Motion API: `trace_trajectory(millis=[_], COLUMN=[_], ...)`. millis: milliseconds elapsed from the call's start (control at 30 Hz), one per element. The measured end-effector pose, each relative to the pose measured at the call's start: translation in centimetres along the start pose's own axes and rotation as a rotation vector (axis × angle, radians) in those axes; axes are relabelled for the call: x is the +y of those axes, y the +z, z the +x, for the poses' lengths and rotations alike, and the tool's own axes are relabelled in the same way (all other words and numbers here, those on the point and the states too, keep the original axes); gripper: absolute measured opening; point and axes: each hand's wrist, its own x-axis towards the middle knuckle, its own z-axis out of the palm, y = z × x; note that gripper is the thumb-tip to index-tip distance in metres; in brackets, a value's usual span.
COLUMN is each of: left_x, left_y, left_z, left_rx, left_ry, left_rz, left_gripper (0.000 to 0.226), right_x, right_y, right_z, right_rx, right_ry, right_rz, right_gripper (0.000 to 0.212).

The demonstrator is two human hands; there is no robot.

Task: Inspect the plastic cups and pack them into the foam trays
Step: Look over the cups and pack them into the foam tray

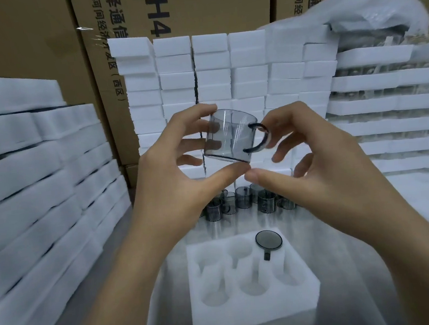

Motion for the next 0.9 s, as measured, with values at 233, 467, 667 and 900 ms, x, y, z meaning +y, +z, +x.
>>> trace_trajectory(millis=[233, 467, 667, 900], left_x=[-0.2, -0.2, 0.5, 0.2], left_y=[-0.1, 0.0, 0.2, 0.0], left_z=[0.2, 0.1, -0.1, 0.0], left_rx=[-0.177, -0.145, -0.158, -0.146], left_ry=[-0.18, -0.163, 0.008, -0.017], left_rz=[-0.221, -0.171, 0.034, -0.007], left_gripper=[0.068, 0.076, 0.067, 0.063], right_x=[0.8, 0.9, -0.4, -0.7], right_y=[0.3, 0.1, 0.2, -0.1], right_z=[0.2, 0.2, 0.0, -0.2], right_rx=[0.025, 0.06, 0.024, 0.016], right_ry=[-0.072, -0.131, -0.186, -0.185], right_rz=[-0.038, -0.09, -0.115, -0.069], right_gripper=[0.062, 0.053, 0.057, 0.067])
